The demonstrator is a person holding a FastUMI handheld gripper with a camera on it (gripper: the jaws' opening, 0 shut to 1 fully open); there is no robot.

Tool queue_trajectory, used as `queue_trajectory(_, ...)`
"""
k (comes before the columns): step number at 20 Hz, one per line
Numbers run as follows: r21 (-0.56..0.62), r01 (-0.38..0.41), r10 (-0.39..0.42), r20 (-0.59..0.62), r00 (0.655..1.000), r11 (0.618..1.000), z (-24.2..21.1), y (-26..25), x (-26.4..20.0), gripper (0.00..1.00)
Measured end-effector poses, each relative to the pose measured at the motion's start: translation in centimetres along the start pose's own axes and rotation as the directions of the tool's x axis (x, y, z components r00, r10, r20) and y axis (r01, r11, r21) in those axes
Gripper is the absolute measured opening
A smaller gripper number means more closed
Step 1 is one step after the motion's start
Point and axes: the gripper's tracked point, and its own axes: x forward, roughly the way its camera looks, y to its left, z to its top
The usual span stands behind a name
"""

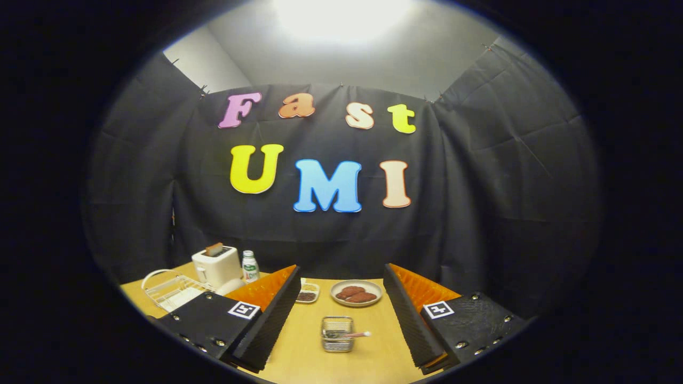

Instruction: Take the plate from the dish rack, then take the spoon from the basket and place it into the plate.

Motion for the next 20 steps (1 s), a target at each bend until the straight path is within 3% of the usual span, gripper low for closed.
queue_trajectory(6, 0.085, -0.105, 0.110, -0.047, 0.993, 0.991, -1.2, 9.2, 1.6, 0.96)
queue_trajectory(10, 0.147, -0.119, 0.143, -0.165, 0.976, 0.982, -5.0, 13.0, 3.5, 0.96)
queue_trajectory(16, 0.227, -0.068, 0.162, -0.428, 0.889, 0.972, -12.8, 17.4, 6.6, 0.97)
queue_trajectory(18, 0.243, -0.063, 0.175, -0.475, 0.863, 0.968, -14.5, 18.6, 7.3, 0.90)
queue_trajectory(20, 0.255, -0.052, 0.180, -0.508, 0.843, 0.965, -15.8, 19.5, 8.2, 0.90)
